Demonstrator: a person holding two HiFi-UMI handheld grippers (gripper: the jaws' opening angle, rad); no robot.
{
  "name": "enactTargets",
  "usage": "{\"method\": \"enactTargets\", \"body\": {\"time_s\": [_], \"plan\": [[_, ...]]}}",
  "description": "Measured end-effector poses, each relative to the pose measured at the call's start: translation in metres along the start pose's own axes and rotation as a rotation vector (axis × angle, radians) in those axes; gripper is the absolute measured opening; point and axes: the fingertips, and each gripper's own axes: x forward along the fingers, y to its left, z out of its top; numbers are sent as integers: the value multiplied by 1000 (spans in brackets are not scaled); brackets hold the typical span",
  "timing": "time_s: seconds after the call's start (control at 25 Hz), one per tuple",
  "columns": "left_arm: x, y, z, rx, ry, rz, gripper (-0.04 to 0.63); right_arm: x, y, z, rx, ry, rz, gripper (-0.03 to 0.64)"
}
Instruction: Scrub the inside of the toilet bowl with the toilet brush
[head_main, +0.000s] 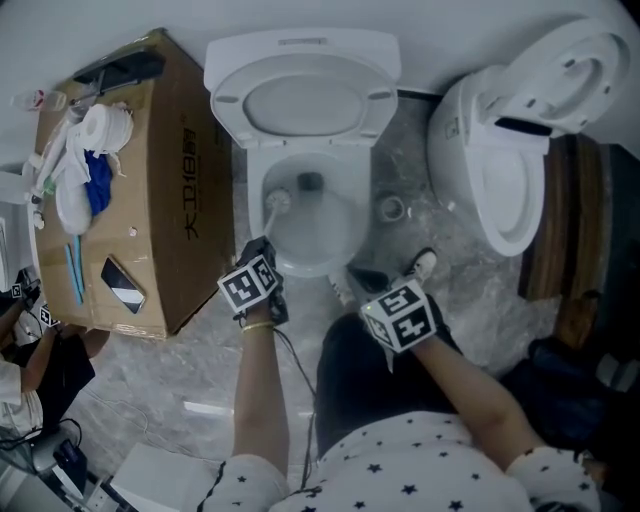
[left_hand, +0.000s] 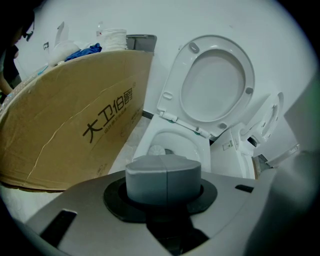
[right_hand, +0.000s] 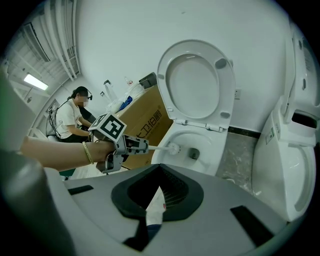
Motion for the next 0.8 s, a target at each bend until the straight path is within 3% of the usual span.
{"method": "enactTargets", "body": {"time_s": [0.8], "plan": [[-19, 3, -57, -56, 38, 21, 147, -9, 0, -4, -34, -6, 12, 6]]}}
